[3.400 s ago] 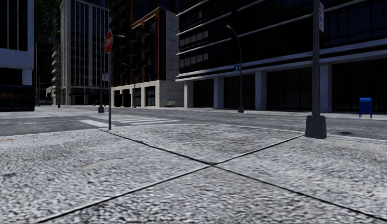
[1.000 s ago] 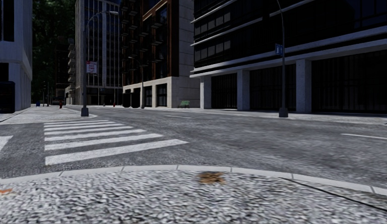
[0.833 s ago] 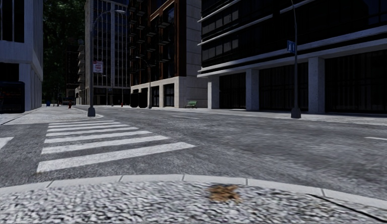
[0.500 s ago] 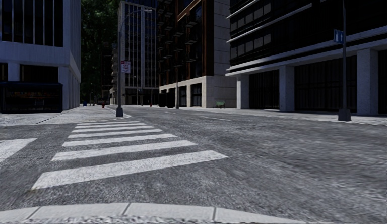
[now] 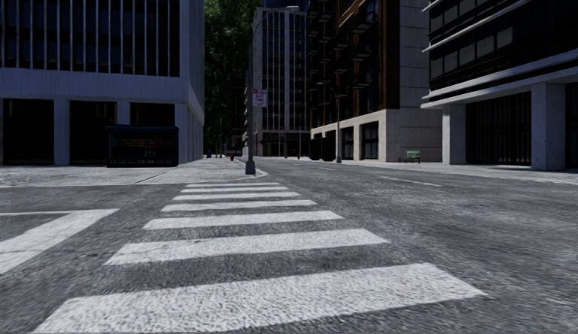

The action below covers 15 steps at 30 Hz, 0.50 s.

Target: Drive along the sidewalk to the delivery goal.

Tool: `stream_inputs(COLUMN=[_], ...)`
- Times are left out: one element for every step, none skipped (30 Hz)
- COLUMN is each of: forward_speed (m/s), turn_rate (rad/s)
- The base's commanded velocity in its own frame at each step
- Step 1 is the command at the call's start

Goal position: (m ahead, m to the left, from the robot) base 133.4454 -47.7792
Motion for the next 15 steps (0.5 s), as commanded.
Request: stream_inputs(forward_speed=[2.0, 2.0, 2.0, 2.0, 2.0, 2.0, 2.0, 2.0, 2.0, 2.0, 2.0, 2.0, 2.0, 2.0, 2.0], turn_rate=[0.61, 0.61, 0.61, 0.61, 0.61, 0.61, 0.61, 0.61, 0.61, 0.6, 0.11, 0.0, 0.0, 0.0, 0.0])
